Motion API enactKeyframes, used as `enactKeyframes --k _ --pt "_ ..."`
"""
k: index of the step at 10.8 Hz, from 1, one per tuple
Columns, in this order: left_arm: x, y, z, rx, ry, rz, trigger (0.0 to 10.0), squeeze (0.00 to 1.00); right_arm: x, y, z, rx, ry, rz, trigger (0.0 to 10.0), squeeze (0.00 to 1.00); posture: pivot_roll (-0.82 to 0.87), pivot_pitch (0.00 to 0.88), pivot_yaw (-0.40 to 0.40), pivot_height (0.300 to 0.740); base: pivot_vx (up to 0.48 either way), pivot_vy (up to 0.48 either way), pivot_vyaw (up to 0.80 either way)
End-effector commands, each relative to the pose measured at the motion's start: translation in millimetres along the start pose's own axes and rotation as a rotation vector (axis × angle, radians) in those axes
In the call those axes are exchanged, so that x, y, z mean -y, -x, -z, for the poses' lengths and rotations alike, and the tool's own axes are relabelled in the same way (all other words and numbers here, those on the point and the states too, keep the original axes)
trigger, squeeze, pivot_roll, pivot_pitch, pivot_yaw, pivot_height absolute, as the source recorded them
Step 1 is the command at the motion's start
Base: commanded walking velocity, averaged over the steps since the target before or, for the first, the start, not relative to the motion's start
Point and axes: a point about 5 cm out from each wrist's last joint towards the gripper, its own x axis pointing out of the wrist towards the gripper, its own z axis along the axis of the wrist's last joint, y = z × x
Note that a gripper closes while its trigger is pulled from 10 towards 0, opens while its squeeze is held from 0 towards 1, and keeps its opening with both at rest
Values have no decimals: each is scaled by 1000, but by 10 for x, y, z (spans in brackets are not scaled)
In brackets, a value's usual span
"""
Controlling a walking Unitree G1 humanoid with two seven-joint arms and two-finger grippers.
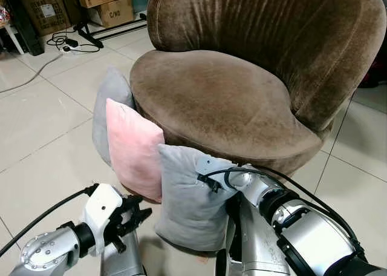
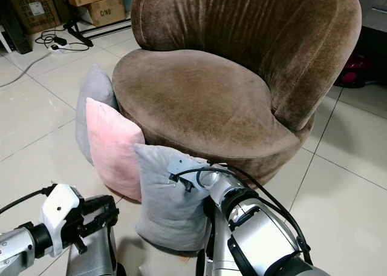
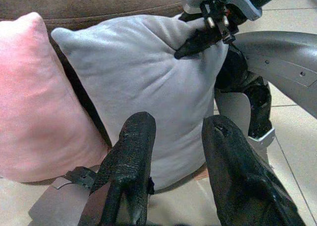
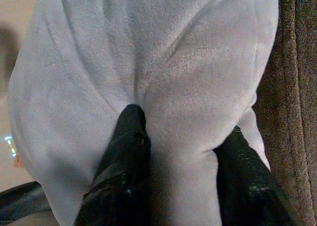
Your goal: Move the pillow to the sofa from floor
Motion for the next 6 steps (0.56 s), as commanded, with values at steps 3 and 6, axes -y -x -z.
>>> enactKeyframes --k 3,6 --pt "16 -26 -25 1 -9 21 10000 0 -20 14 154 -53 -22 -9 0 0 -50 0 -16 396 0 0 0" --pt "17 -79 -13 0 -16 28 10000 0 -22 15 155 -35 -38 -6 0 0 -56 0 -16 396 0 0 0"
